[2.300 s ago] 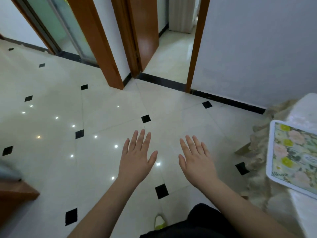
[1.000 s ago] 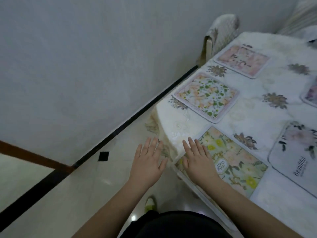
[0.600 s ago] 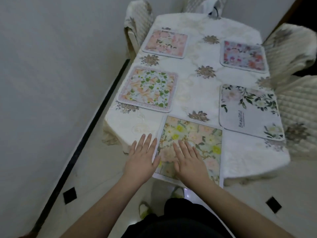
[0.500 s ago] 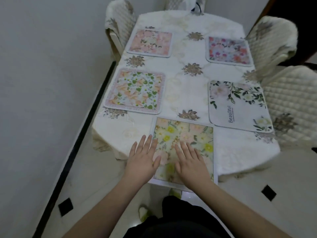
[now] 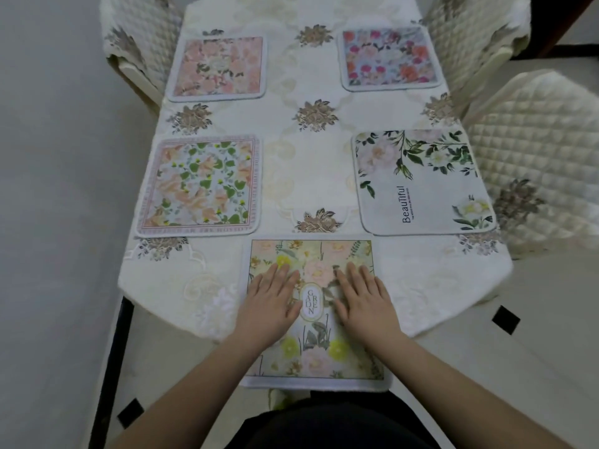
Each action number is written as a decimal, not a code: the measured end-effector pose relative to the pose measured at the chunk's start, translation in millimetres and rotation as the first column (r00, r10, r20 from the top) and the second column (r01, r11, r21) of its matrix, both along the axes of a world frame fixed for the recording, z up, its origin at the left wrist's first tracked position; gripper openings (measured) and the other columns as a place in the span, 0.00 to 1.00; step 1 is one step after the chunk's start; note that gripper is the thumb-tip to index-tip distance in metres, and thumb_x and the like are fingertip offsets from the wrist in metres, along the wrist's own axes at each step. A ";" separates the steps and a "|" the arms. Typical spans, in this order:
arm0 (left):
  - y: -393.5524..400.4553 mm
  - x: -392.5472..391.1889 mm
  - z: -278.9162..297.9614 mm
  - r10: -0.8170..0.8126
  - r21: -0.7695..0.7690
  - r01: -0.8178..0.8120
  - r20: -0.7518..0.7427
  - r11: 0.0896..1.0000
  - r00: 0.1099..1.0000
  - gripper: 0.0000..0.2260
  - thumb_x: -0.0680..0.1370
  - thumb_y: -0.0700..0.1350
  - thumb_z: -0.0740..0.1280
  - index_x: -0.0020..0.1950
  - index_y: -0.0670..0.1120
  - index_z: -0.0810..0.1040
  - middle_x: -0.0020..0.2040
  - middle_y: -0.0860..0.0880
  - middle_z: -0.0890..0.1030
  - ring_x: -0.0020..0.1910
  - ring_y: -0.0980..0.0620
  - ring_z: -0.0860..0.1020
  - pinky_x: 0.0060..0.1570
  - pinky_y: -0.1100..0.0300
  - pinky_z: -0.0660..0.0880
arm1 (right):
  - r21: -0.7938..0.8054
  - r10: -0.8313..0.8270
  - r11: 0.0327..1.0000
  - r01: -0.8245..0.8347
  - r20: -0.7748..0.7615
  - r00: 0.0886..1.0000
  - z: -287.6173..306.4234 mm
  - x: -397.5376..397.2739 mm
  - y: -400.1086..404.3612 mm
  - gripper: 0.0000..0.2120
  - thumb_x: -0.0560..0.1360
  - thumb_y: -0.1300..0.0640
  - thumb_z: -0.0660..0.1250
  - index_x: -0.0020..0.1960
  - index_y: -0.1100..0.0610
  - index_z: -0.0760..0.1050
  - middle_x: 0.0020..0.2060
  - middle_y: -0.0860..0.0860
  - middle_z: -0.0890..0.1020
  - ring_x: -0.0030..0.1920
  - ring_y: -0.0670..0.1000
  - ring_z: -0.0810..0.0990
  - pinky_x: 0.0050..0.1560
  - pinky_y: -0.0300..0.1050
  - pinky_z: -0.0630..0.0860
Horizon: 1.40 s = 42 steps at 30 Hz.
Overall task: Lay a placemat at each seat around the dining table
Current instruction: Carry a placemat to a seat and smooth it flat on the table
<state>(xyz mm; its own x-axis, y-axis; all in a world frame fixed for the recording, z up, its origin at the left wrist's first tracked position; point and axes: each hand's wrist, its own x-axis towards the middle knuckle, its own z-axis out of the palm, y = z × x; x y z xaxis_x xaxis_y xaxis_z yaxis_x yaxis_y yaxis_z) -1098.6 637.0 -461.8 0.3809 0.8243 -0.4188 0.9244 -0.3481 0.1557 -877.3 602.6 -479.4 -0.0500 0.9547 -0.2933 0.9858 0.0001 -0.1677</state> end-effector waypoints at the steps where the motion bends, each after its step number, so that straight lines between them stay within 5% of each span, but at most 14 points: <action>1: 2.1 -0.5 -5.9 -0.005 -0.013 0.005 -0.008 1.000 1.000 0.36 0.75 0.65 0.33 0.81 0.55 0.44 0.82 0.53 0.42 0.80 0.51 0.39 0.77 0.50 0.39 | 0.001 0.006 1.000 -0.006 0.002 1.000 -1.7 4.5 1.2 0.30 0.78 0.40 0.51 0.77 0.50 0.64 0.75 0.53 0.67 0.75 0.58 0.65 0.72 0.56 0.60; 7: 0.5 -18.3 -33.3 -0.042 0.084 0.037 0.058 0.996 0.997 0.28 0.83 0.62 0.48 0.81 0.55 0.52 0.82 0.52 0.52 0.80 0.49 0.52 0.75 0.50 0.48 | 0.022 0.033 0.999 -0.032 -0.053 0.998 -12.7 18.8 -1.3 0.30 0.80 0.39 0.49 0.79 0.49 0.55 0.79 0.50 0.56 0.78 0.54 0.55 0.74 0.50 0.46; 15: -7.9 -40.5 -36.4 0.019 0.130 -0.028 0.073 0.991 0.997 0.29 0.82 0.65 0.46 0.81 0.57 0.50 0.82 0.50 0.48 0.81 0.48 0.48 0.77 0.50 0.48 | -0.044 -0.147 0.988 0.145 -0.056 0.988 -7.6 29.8 -17.1 0.32 0.79 0.36 0.45 0.80 0.43 0.47 0.79 0.59 0.46 0.79 0.59 0.43 0.76 0.54 0.44; 22: -23.4 -47.7 -31.8 0.278 0.070 -0.299 0.223 0.952 0.935 0.33 0.79 0.65 0.50 0.81 0.52 0.54 0.82 0.45 0.41 0.80 0.45 0.44 0.76 0.47 0.53 | -0.052 -0.188 0.981 0.185 -0.065 0.980 0.3 25.9 -30.6 0.33 0.78 0.38 0.46 0.80 0.47 0.50 0.78 0.62 0.52 0.78 0.61 0.49 0.76 0.56 0.43; 27: -29.7 -50.3 -10.2 0.434 -0.080 -0.461 0.507 0.884 0.744 0.27 0.81 0.48 0.65 0.79 0.51 0.61 0.81 0.53 0.43 0.77 0.57 0.54 0.62 0.71 0.67 | -0.076 -0.280 0.960 0.269 -0.232 0.932 15.1 15.7 -24.9 0.35 0.78 0.40 0.55 0.80 0.47 0.47 0.79 0.58 0.53 0.78 0.58 0.51 0.76 0.54 0.46; 31: -25.0 -56.0 4.0 0.644 -0.301 -0.632 0.637 0.714 0.423 0.29 0.81 0.47 0.66 0.79 0.50 0.59 0.80 0.51 0.54 0.77 0.55 0.58 0.73 0.55 0.61 | -0.040 -0.326 0.932 0.360 -0.524 0.787 39.4 17.8 -23.3 0.34 0.79 0.51 0.64 0.80 0.49 0.50 0.77 0.50 0.60 0.75 0.49 0.60 0.70 0.47 0.62; 35: -25.2 -64.6 15.7 0.751 -0.576 -0.594 0.656 0.562 0.074 0.29 0.81 0.42 0.66 0.79 0.49 0.58 0.70 0.49 0.71 0.69 0.53 0.72 0.69 0.52 0.69 | -0.127 -0.456 0.844 0.521 -0.680 0.574 52.6 14.6 -26.5 0.36 0.78 0.55 0.67 0.79 0.47 0.52 0.72 0.43 0.68 0.63 0.48 0.75 0.59 0.43 0.72; 38: -27.0 -74.5 17.5 0.791 -0.655 -0.529 0.610 0.540 0.053 0.29 0.81 0.41 0.67 0.79 0.48 0.59 0.69 0.50 0.72 0.70 0.51 0.72 0.69 0.51 0.69 | -0.278 -0.585 0.770 0.574 -0.668 0.461 55.3 9.8 -30.7 0.36 0.77 0.56 0.68 0.79 0.44 0.54 0.63 0.43 0.76 0.53 0.46 0.79 0.51 0.41 0.73; 42: -23.3 -89.8 21.2 0.778 -0.683 -0.386 0.600 0.620 0.187 0.32 0.80 0.38 0.67 0.80 0.52 0.57 0.73 0.56 0.67 0.69 0.53 0.73 0.57 0.58 0.77 | -0.331 -0.614 0.766 0.551 -0.631 0.474 56.8 2.8 -36.7 0.36 0.77 0.53 0.67 0.78 0.40 0.52 0.62 0.48 0.80 0.55 0.50 0.81 0.58 0.51 0.78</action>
<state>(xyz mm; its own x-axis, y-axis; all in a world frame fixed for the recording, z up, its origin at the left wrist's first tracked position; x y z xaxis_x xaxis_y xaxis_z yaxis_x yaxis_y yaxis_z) -1188.4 613.6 -440.6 0.1311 0.8507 -0.5090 0.1671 0.4871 0.8572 -874.5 565.8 -422.6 0.3011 0.8180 -0.4902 0.3525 -0.5731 -0.7398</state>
